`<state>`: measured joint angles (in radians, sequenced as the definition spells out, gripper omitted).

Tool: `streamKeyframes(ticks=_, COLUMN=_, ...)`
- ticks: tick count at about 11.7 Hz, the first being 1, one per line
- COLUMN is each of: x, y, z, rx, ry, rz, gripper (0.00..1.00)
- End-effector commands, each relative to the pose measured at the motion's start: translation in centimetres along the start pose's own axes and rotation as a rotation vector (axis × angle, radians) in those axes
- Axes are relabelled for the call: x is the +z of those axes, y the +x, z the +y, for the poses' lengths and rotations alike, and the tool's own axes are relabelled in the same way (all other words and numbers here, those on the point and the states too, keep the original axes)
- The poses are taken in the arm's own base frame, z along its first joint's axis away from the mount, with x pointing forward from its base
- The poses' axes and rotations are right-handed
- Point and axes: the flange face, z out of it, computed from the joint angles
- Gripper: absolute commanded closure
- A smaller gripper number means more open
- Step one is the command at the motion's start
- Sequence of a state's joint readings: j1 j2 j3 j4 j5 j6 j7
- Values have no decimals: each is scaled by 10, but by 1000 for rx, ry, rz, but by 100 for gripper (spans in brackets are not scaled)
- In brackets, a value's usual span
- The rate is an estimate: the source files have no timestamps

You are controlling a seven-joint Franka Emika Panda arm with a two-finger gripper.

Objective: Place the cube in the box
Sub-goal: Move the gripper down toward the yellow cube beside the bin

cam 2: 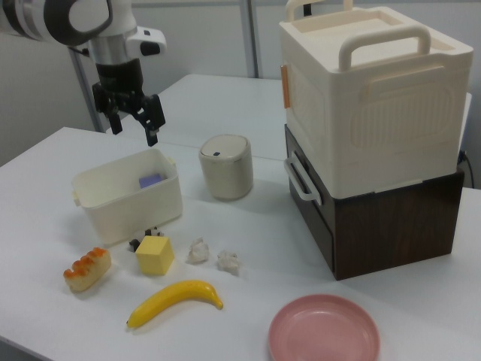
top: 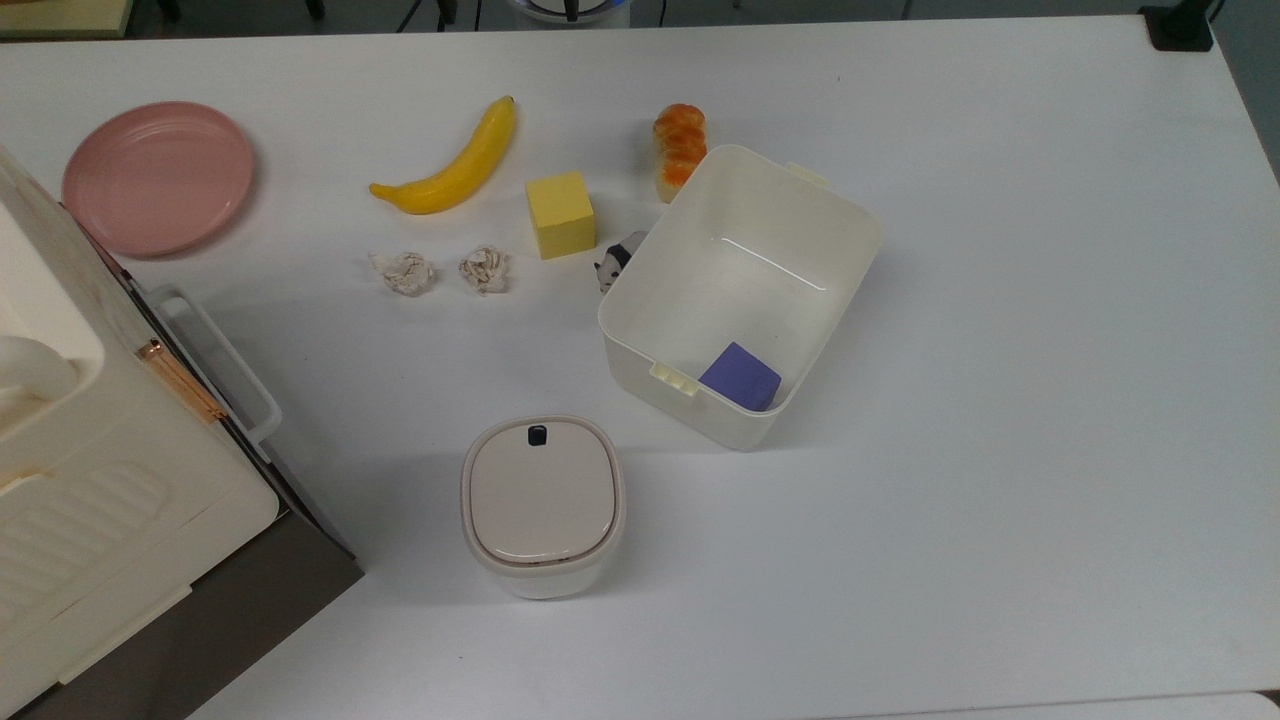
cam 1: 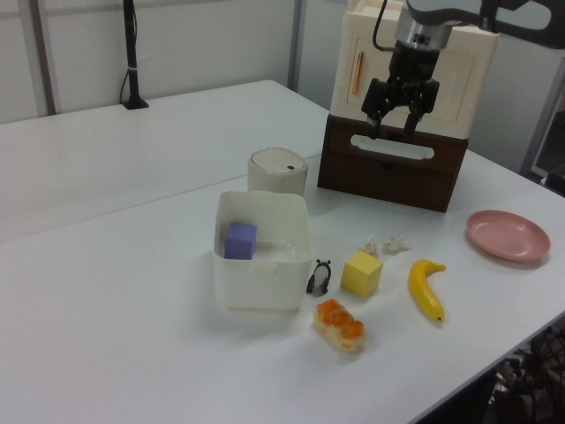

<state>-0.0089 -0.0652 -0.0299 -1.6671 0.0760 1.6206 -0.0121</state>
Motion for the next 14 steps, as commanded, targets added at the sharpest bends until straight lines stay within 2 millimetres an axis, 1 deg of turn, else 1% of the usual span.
streamKeyframes(ticks=1, x=37, y=-26, z=0, rx=-145, ry=26, rz=-41, gripper=0)
streamKeyframes(ticks=2, x=52, y=-36, z=2, rx=-193, ry=23, rz=-4, gripper=0)
streamKeyframes(ticks=3, x=72, y=-40, z=-2, rx=-206, ry=19, rz=15, gripper=0)
streamKeyframes(ticks=5, x=107, y=-42, z=-6, rx=-220, ry=11, rz=-4, gripper=0)
streamKeyframes(ticks=6, x=128, y=-47, z=-5, rx=-225, ry=9, rz=-12, gripper=0)
streamKeyframes(ticks=7, x=150, y=-48, z=-13, rx=-251, ry=2, rz=6, gripper=0)
streamKeyframes(ticks=8, x=177, y=-47, z=-17, rx=-263, ry=-4, rz=25, gripper=0)
streamKeyframes(ticks=9, x=194, y=-45, z=-17, rx=-265, ry=-9, rz=36, gripper=0)
streamKeyframes(ticks=11, x=229, y=-36, z=-23, rx=-292, ry=-28, rz=6, gripper=0)
streamKeyframes(ticks=12, x=237, y=-33, z=-25, rx=-295, ry=-31, rz=10, gripper=0)
streamKeyframes(ticks=14, x=237, y=-31, z=-23, rx=-302, ry=-43, rz=10, gripper=0)
